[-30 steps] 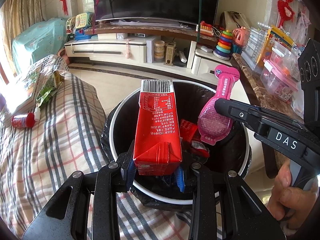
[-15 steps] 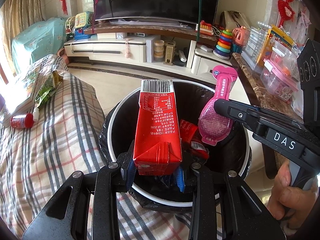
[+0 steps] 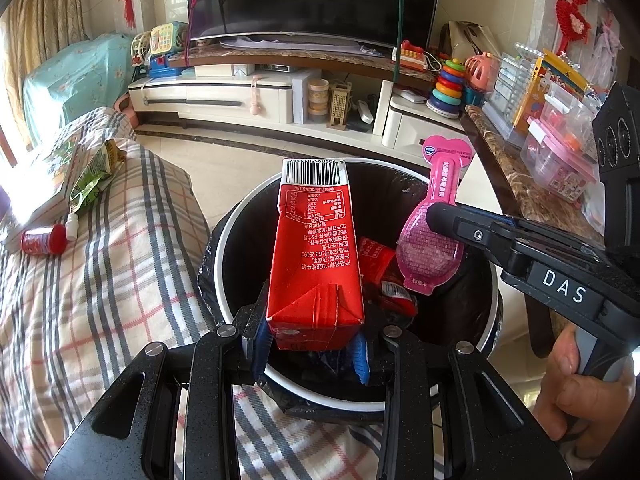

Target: Collect trash

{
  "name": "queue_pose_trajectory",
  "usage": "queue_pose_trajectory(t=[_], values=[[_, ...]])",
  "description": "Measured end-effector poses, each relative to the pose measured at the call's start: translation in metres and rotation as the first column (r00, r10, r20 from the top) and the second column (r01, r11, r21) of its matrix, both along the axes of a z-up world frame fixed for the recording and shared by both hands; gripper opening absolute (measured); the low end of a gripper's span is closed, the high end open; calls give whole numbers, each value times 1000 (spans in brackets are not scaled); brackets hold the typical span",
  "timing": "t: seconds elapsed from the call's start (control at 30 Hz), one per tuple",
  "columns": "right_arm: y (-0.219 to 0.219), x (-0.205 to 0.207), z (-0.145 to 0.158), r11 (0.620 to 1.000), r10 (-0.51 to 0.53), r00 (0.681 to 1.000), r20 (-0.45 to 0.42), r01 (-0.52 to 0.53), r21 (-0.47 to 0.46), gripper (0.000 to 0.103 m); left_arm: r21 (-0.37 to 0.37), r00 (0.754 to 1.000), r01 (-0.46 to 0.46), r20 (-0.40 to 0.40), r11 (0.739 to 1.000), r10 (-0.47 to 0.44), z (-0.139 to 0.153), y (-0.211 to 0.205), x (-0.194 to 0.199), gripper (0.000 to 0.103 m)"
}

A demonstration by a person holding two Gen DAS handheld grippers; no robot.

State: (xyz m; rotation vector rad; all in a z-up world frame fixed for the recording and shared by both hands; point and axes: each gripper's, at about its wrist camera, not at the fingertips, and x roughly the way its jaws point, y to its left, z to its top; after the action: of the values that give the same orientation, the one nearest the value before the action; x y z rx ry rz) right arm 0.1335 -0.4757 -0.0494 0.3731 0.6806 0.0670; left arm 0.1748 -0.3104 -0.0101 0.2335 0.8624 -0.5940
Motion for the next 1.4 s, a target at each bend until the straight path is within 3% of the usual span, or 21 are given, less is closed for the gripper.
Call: queue_pose_trajectory(t=[0.7, 0.77, 0.83, 0.87, 1.17, 1.4], values=[[-2, 0, 4, 1000, -5, 1000, -15, 5, -2, 18, -11, 1000, 2, -12, 1000, -2, 0, 1, -3, 31], [-3, -1, 5, 1000, -9, 1000, -9, 9, 4, 21, -10, 1000, -1, -6, 1000, 1, 2, 3, -4, 36], [-5, -2, 6, 1000, -14, 1000, -4, 14, 23, 21, -14, 1000, -7, 0, 1000, 7, 4, 6, -5, 52], [-6, -3, 6, 999, -18, 1000, -2, 18, 31, 22, -19, 1000, -13, 8, 1000, 14, 5, 9, -7, 53], [0, -23, 17, 998, -23, 999, 40, 20, 65, 52, -50, 998, -64, 2, 997, 64, 11, 36, -15, 58], [16, -44, 29, 996, -20, 996, 90, 13, 87, 86, -117, 989, -143, 6, 983, 145, 19, 76, -32, 67]])
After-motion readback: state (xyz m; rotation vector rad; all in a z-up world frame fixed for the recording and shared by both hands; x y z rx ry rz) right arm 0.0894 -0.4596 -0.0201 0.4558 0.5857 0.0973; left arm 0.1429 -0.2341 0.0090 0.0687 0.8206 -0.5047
